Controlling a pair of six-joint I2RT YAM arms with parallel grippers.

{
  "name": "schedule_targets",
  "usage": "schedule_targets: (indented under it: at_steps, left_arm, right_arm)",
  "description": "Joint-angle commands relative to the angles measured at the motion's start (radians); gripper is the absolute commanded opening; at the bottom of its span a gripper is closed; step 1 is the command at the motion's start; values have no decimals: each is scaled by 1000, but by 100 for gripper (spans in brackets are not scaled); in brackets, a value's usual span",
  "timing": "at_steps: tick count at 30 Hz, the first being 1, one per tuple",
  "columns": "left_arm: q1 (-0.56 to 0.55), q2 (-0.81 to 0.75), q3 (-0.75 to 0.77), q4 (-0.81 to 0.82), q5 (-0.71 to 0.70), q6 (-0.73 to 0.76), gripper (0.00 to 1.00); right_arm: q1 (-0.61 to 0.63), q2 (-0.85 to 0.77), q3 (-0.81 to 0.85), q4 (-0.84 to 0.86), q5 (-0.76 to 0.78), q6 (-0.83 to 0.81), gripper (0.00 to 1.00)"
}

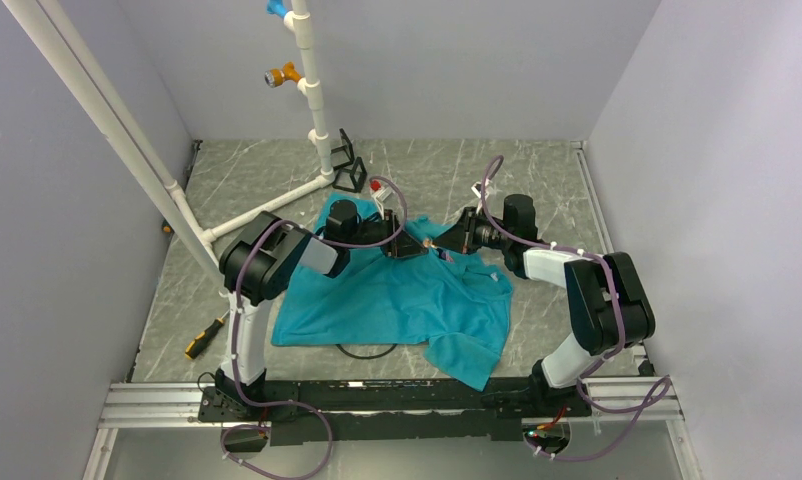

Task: Remove the brooch from the garment
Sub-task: Remove the brooch from the clothes.

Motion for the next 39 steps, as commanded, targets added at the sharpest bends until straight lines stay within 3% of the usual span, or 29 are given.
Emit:
schedule_targets:
  at_steps: [1, 13, 39]
  left_arm:
    - [-5, 17, 23, 72, 9, -47, 51]
    - [-9, 28, 37, 56, -16, -73, 48]
    - [-17, 80, 57, 177, -12, -186, 44]
  right_arm:
    - [4, 3, -6, 73, -31, 17, 0]
    - [5, 10, -9, 67, -26, 8, 0]
    - [7, 18, -11, 67, -28, 10, 0]
